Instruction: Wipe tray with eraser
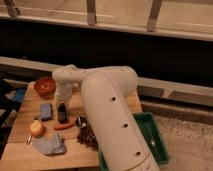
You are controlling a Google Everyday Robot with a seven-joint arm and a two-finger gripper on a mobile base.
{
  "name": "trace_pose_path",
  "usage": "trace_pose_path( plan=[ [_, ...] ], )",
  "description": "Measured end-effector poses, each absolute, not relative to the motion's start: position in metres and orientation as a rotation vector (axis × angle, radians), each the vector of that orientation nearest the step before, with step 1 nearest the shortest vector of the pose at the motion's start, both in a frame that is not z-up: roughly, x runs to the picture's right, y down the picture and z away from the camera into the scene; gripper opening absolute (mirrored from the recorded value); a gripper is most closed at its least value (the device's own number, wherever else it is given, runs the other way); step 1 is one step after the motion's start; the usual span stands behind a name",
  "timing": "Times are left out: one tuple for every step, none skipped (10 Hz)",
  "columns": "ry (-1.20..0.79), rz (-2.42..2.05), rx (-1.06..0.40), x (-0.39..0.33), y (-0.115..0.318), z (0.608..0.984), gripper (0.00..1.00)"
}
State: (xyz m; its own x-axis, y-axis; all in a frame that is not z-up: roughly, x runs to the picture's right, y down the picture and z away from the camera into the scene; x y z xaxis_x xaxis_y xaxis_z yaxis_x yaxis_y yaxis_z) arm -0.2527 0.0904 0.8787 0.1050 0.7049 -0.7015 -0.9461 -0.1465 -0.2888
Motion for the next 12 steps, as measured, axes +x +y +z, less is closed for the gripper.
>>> trace_pose_path(
  plan=[
    [0.325,1.5,-0.876,-0.252,0.079,0.87,0.09],
    [0.28,1.513,-0.862,-0.252,0.063,0.857,0.09],
    [0.233,1.534,-0.846,-0.247,0.046,0.845,0.09],
    [0.198,1.559,-0.83,-0.239,0.034,0.838,0.09],
    [0.18,1.581,-0.818,-0.229,0.027,0.833,0.09],
    [0.169,1.615,-0.807,-0.211,0.024,0.827,0.09],
    [0.169,1.641,-0.797,-0.195,0.023,0.822,0.09],
    [0.171,1.67,-0.788,-0.176,0.025,0.816,0.09],
    [0.181,1.705,-0.781,-0.152,0.029,0.808,0.09],
    [0.196,1.742,-0.776,-0.127,0.035,0.801,0.09],
    [0.215,1.779,-0.772,-0.102,0.041,0.795,0.09],
    [0.234,1.814,-0.768,-0.079,0.047,0.788,0.09]
  ],
)
